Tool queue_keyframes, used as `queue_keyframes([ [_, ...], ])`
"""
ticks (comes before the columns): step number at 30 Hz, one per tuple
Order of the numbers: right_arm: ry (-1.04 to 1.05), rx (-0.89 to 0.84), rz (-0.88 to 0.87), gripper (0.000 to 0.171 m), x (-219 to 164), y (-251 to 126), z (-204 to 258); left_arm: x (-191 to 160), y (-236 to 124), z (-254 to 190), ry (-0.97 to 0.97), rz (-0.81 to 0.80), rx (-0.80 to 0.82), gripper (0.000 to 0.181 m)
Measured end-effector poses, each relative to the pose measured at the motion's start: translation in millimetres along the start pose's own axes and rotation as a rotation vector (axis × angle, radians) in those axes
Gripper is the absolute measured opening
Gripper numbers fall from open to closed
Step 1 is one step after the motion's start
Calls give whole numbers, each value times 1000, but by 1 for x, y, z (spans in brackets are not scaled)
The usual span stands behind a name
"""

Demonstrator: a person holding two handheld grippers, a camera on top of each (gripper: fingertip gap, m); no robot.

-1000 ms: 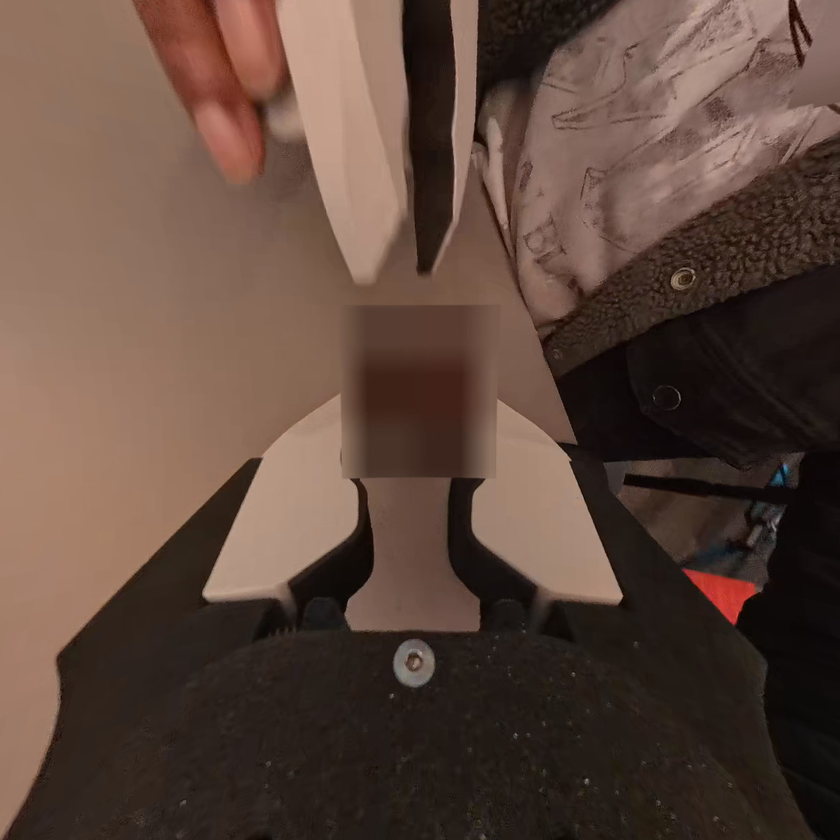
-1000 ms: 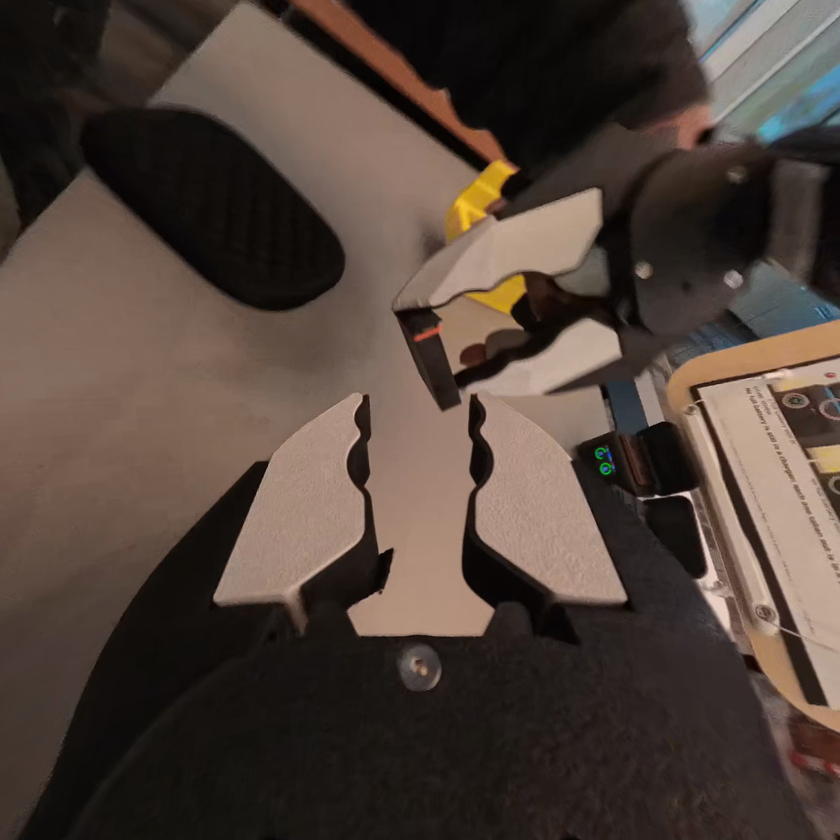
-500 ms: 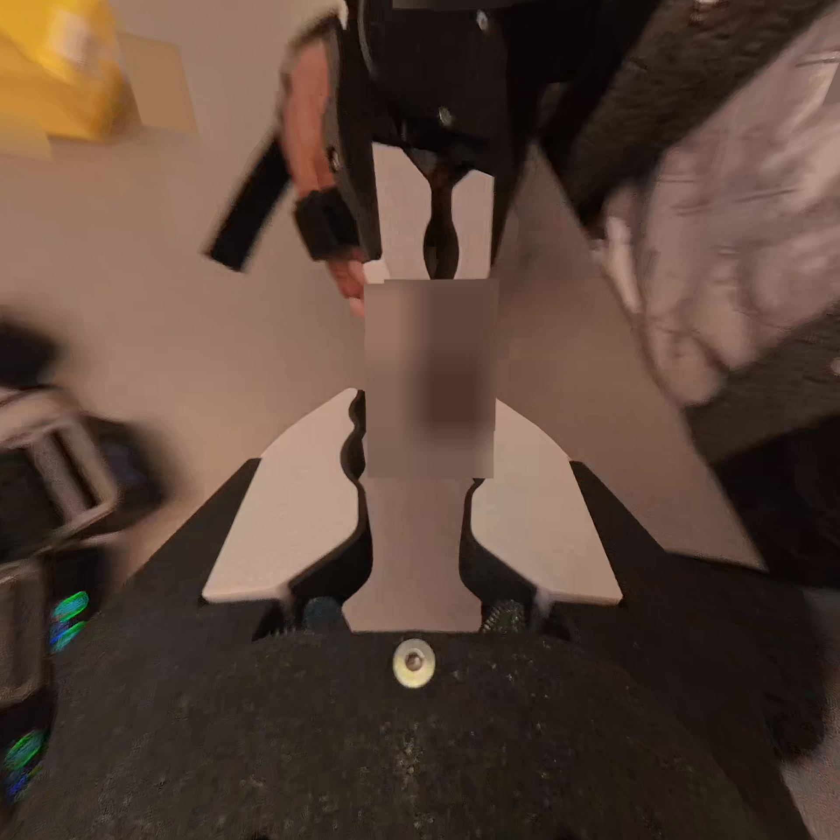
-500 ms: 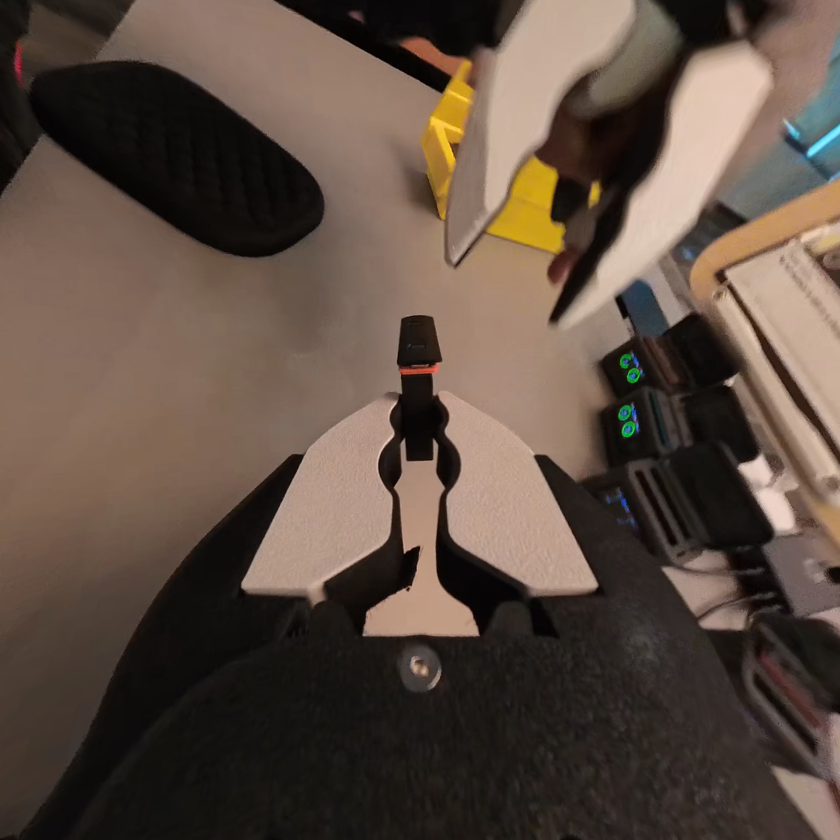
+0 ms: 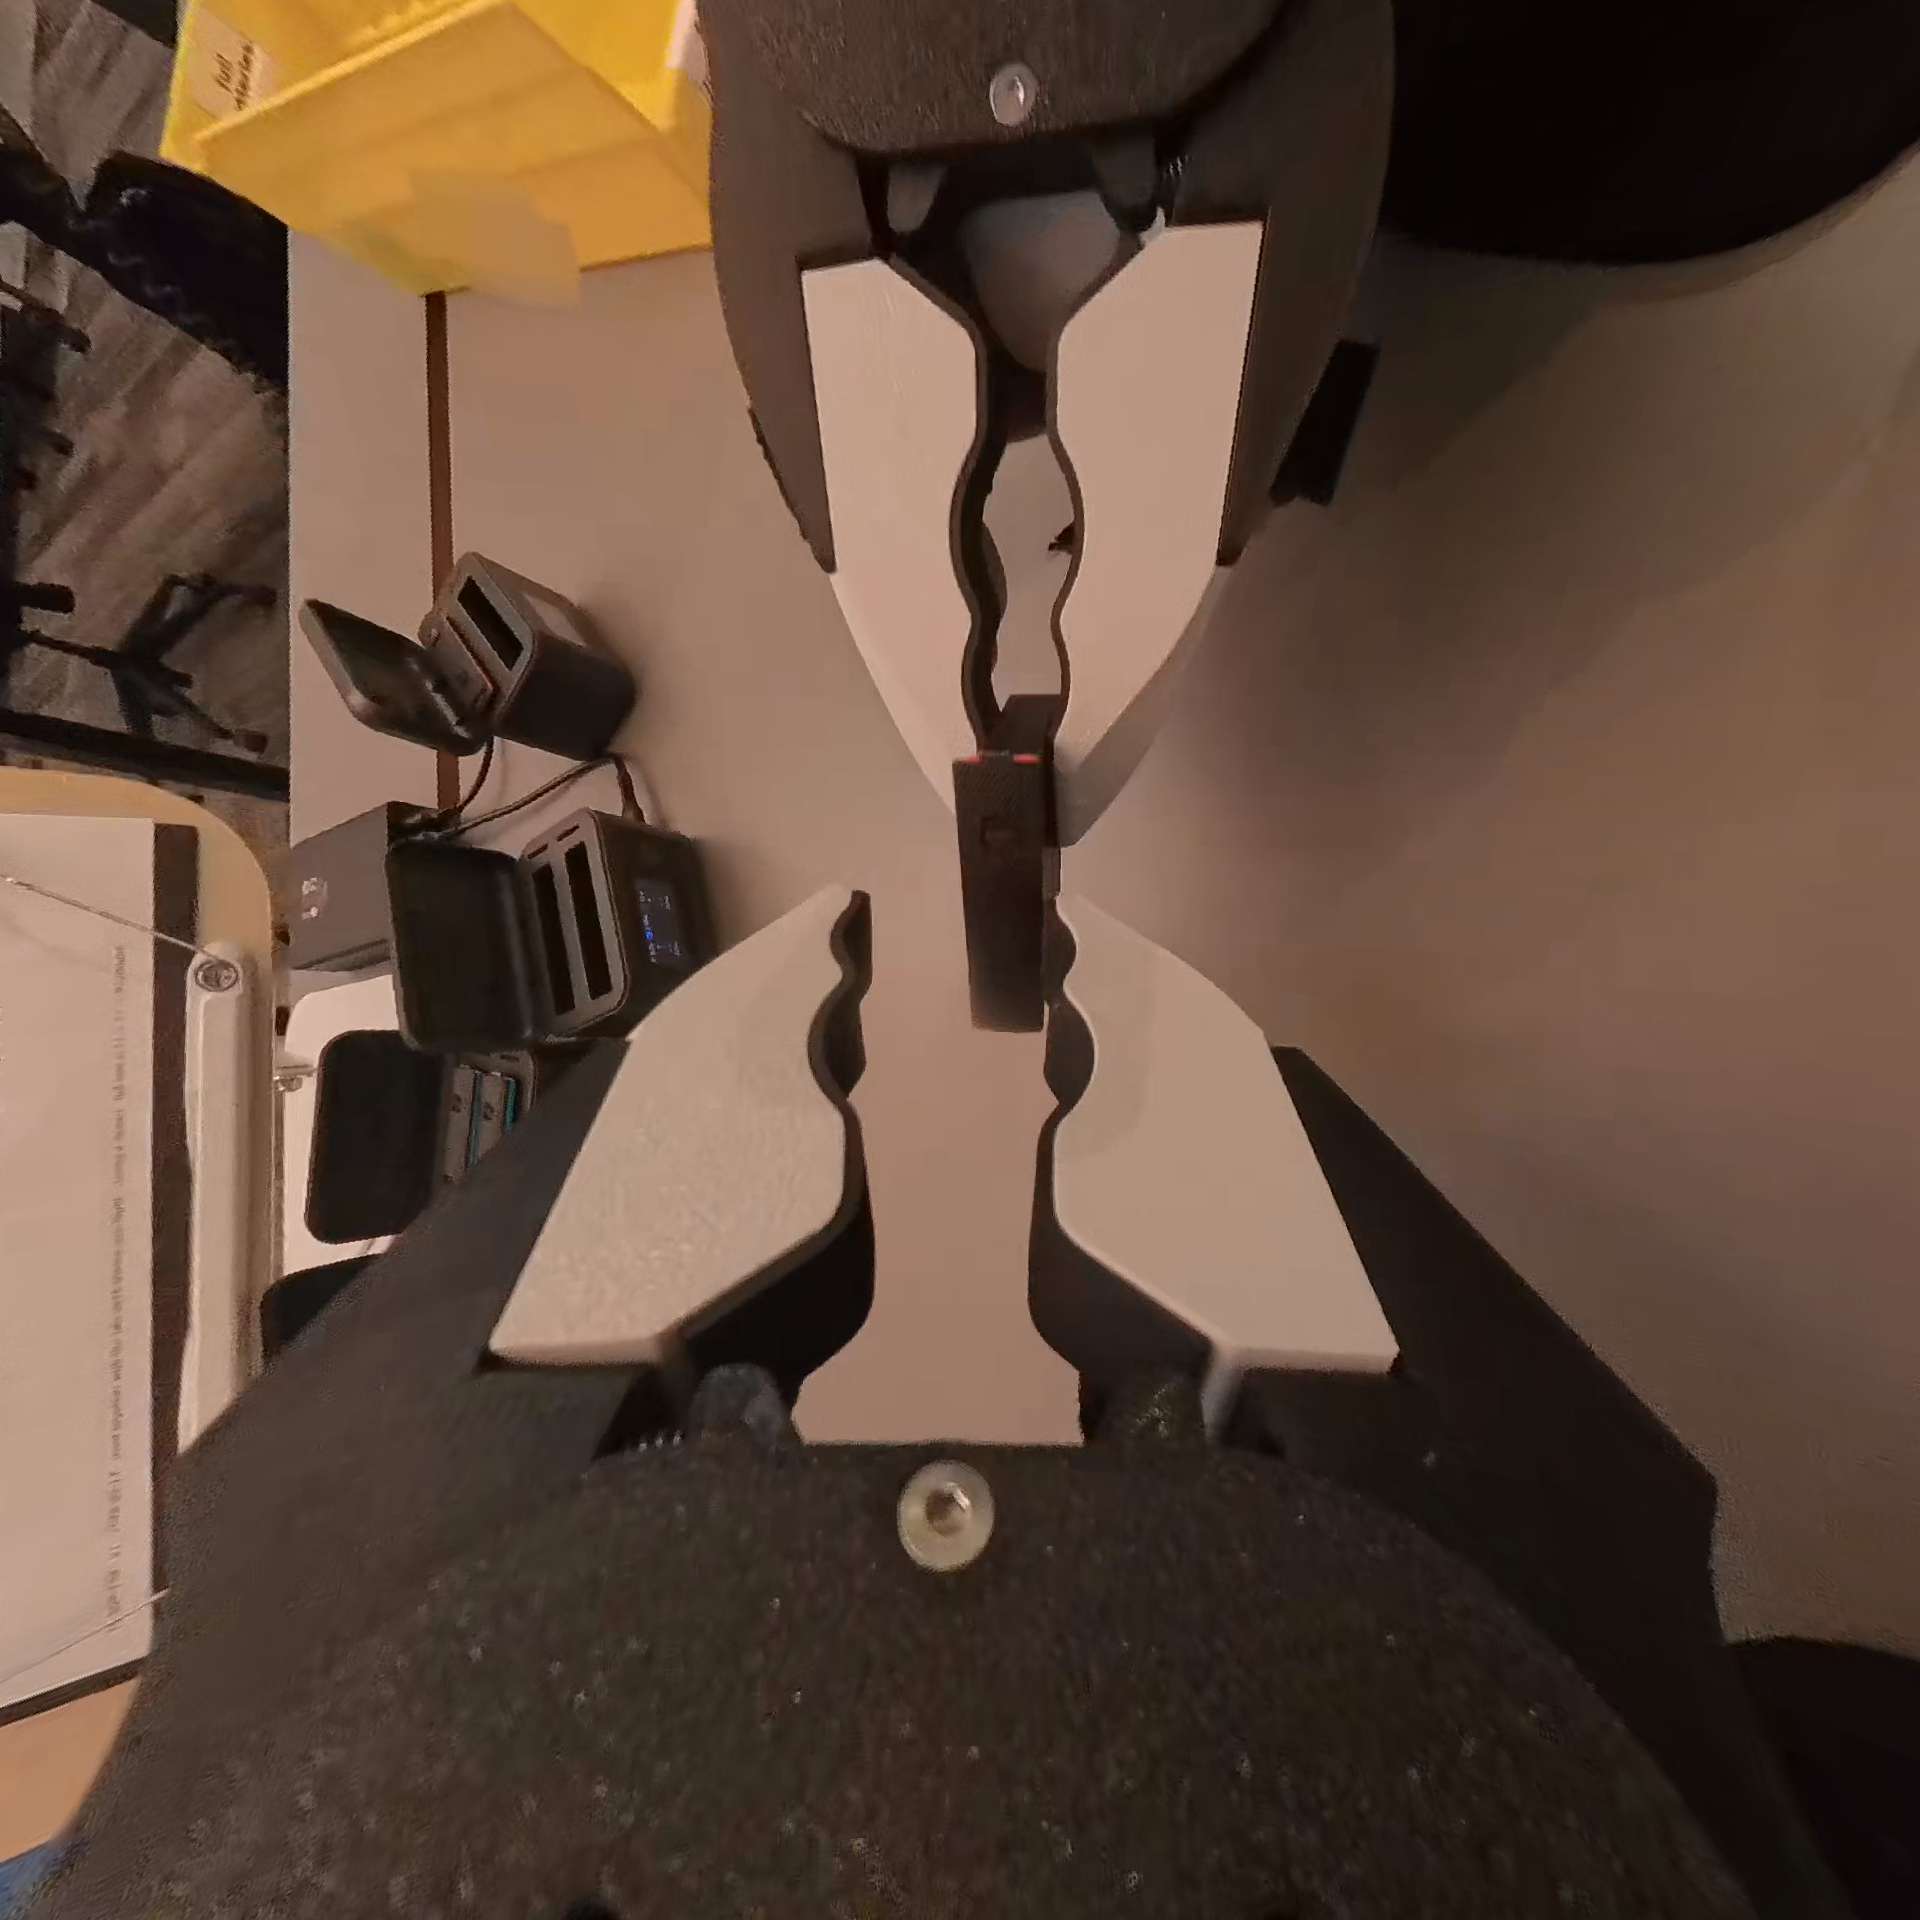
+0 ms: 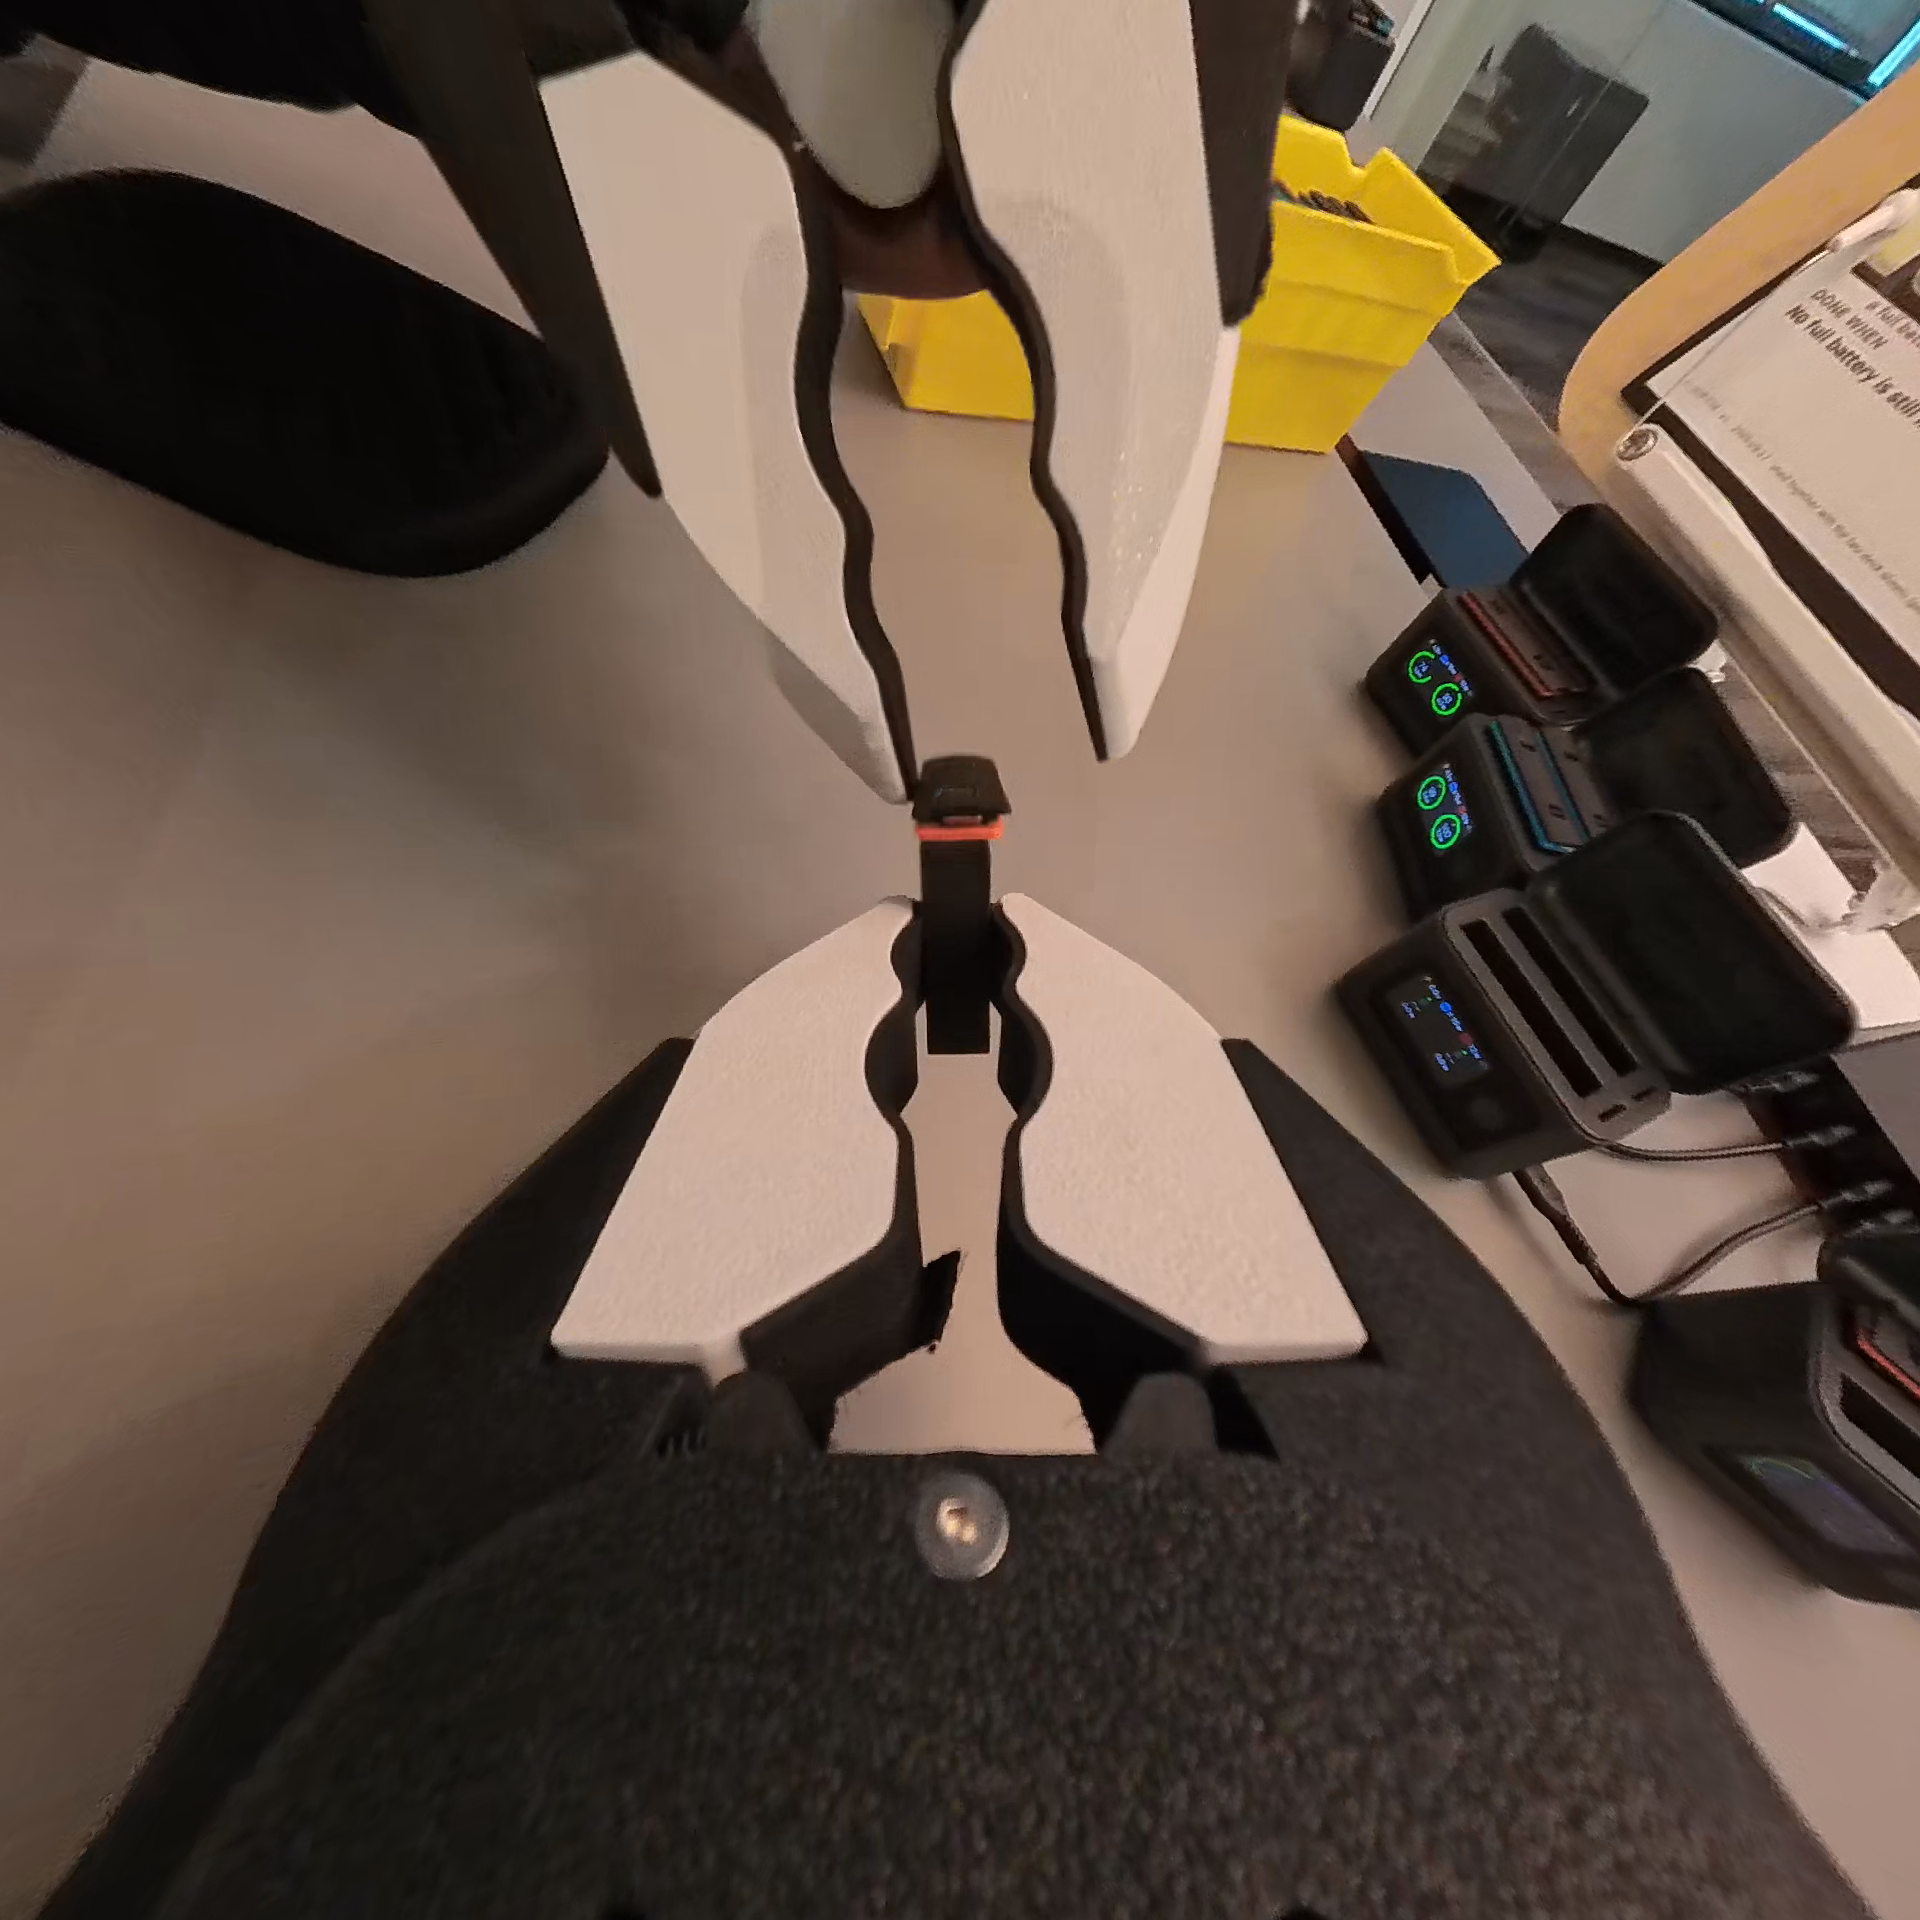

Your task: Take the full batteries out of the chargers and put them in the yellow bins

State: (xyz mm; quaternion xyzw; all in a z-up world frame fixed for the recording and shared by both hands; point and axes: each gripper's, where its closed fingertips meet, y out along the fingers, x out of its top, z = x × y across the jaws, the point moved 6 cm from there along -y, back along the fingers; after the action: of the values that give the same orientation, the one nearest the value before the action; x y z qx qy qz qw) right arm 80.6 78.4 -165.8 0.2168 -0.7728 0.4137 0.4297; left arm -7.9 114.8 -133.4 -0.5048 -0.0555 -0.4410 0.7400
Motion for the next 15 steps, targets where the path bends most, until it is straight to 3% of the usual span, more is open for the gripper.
queue_keyframes([
  [6, -43, -17, 24, 10, -2, 2, 2, 4, 11, -9, -5, -4, -34, 16],
  [15, -20, -3, -28, 10, -1, -2, 0, 2, 11, -8, -55, -47, -40, 15],
])
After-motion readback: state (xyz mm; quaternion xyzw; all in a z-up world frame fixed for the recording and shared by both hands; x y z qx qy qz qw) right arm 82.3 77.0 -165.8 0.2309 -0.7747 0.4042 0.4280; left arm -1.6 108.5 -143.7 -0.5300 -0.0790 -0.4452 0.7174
